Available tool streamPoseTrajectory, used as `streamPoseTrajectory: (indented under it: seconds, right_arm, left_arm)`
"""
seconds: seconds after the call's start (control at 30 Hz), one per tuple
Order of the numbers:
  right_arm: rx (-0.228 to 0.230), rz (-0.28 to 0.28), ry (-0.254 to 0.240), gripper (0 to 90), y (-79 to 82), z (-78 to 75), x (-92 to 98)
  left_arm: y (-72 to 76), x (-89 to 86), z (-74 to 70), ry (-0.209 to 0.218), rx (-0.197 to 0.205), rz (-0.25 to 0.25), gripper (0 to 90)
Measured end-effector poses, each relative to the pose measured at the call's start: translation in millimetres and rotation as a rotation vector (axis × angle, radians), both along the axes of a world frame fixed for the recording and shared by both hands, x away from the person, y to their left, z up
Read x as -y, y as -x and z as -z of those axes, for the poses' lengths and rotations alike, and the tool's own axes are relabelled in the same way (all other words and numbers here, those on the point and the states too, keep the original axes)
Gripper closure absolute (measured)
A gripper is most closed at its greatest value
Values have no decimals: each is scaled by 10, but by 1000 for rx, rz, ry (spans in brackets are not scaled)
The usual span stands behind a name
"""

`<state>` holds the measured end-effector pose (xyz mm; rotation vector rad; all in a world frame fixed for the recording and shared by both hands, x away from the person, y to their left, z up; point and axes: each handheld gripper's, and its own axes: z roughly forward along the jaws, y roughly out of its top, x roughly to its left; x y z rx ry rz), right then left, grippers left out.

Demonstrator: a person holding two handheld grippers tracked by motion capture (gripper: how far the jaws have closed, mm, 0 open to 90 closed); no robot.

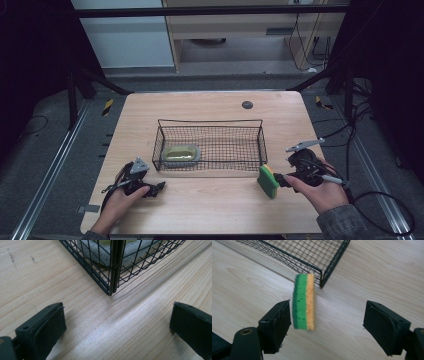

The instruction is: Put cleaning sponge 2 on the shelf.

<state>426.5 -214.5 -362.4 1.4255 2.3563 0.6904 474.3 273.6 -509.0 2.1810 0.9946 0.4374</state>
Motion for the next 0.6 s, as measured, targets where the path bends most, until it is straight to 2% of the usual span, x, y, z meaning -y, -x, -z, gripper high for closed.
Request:
streamPoseTrajectory:
  seconds: [0.2, 0.37, 0.47, 0.6]
  right_arm:
    - [-12, -10, 2, 225, -68, 32, -135]
    - [-45, -21, 7, 221, -134, 136, -247]
    - [-72, -18, 27, 224, -192, 222, -303]
    - [-84, -20, 45, 232, -245, 295, -331]
  left_arm:
    - [-3, -1, 0, 0, 0, 3, 0]
    - [-3, -1, 0, 0, 0, 3, 0]
    - [-3, -1, 0, 0, 0, 3, 0]
    - [-5, -1, 0, -1, 0, 4, 0]
